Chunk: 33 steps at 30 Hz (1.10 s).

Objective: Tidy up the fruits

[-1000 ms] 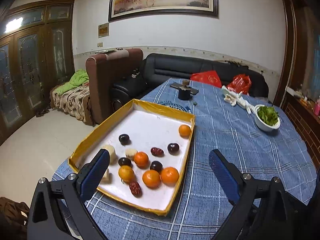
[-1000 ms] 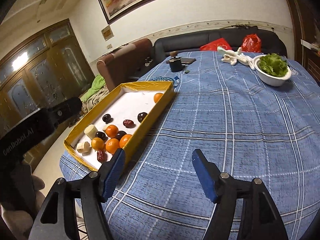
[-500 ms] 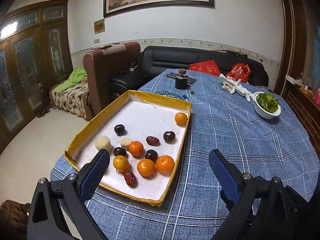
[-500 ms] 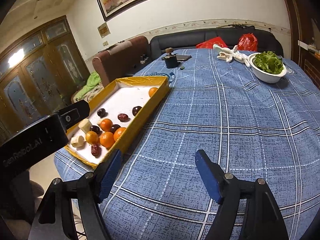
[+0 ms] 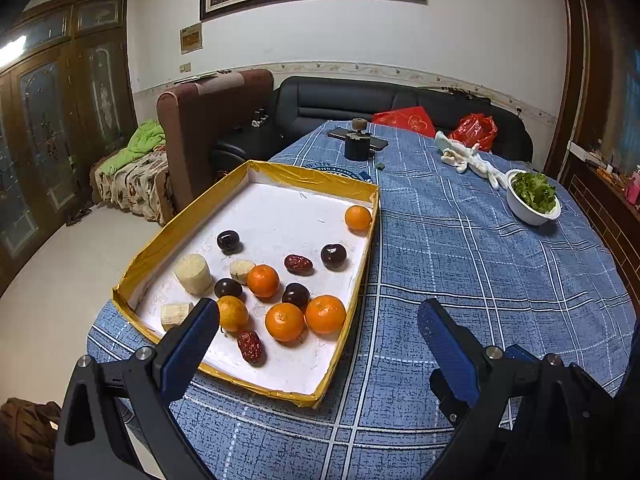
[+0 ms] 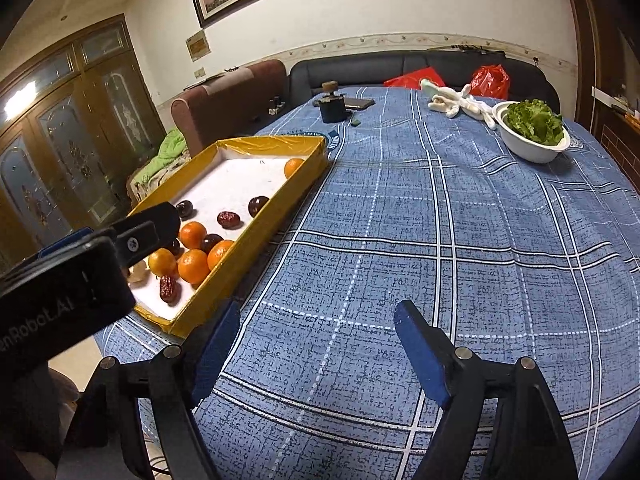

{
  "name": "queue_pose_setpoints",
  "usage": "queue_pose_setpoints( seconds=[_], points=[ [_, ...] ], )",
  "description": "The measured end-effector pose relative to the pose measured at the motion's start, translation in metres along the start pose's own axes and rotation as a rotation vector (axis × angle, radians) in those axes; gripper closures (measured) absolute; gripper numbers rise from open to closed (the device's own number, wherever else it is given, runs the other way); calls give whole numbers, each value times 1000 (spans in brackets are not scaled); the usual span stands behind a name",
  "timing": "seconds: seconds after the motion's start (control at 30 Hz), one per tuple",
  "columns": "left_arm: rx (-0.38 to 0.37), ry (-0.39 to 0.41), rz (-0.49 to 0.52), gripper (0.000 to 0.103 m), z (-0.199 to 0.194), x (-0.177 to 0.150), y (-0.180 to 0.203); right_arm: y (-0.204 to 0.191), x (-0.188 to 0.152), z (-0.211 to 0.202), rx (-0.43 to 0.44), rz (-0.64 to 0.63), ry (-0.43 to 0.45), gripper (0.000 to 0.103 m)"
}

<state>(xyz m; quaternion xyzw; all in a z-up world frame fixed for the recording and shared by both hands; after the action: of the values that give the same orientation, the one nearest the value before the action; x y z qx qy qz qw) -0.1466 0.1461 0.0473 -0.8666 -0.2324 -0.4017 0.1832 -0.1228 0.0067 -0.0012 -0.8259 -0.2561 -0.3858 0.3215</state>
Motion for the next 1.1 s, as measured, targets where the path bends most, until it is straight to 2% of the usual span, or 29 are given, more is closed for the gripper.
queue_pose_setpoints(
  seconds=[0.37, 0.5, 0.6, 0.67, 0.73, 0.8, 0.9, 1.0, 1.1],
  points=[
    [6, -18, -25, 4, 7, -4, -9, -2, -5, 8, -8, -4, -28, 18],
    [9, 4, -31, 4, 4, -4, -11, -5, -7, 8, -10, -13, -29, 18],
    [60, 85, -59, 4, -7, 3, -20, -6, -7, 8, -9, -19, -26, 18],
    [159, 197, -89, 4, -28, 13, -34, -7, -5, 5, -7, -29, -15, 18],
    [217, 275, -112, 0, -46, 21, -42, -10, -4, 2, -6, -44, -1, 18],
    [213, 303, -133, 0, -56, 25, -45, -14, -3, 1, -4, -63, 6, 18],
    [142, 261, -140, 0, -49, 22, -41, -22, -6, 6, 6, -85, -11, 17],
    [83, 165, -134, 0, -29, 13, -34, -26, -8, 8, 4, -103, -21, 17],
    [56, 78, -147, 0, -10, 3, -35, -28, -9, 9, 0, -114, -24, 17]
  ],
)
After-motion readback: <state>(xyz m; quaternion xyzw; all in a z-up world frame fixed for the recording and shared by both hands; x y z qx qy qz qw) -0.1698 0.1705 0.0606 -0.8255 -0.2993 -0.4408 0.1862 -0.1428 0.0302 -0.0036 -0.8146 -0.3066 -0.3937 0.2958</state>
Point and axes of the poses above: each gripper's, at about its wrist camera, not at the fingertips, and z roughly the way its jaws point, y to its right, x to its top, the point moved 8 cm from there along z, roughly the way its jaws point, and after that the axes turned 13 degrees about x, right-handed, at the moved point
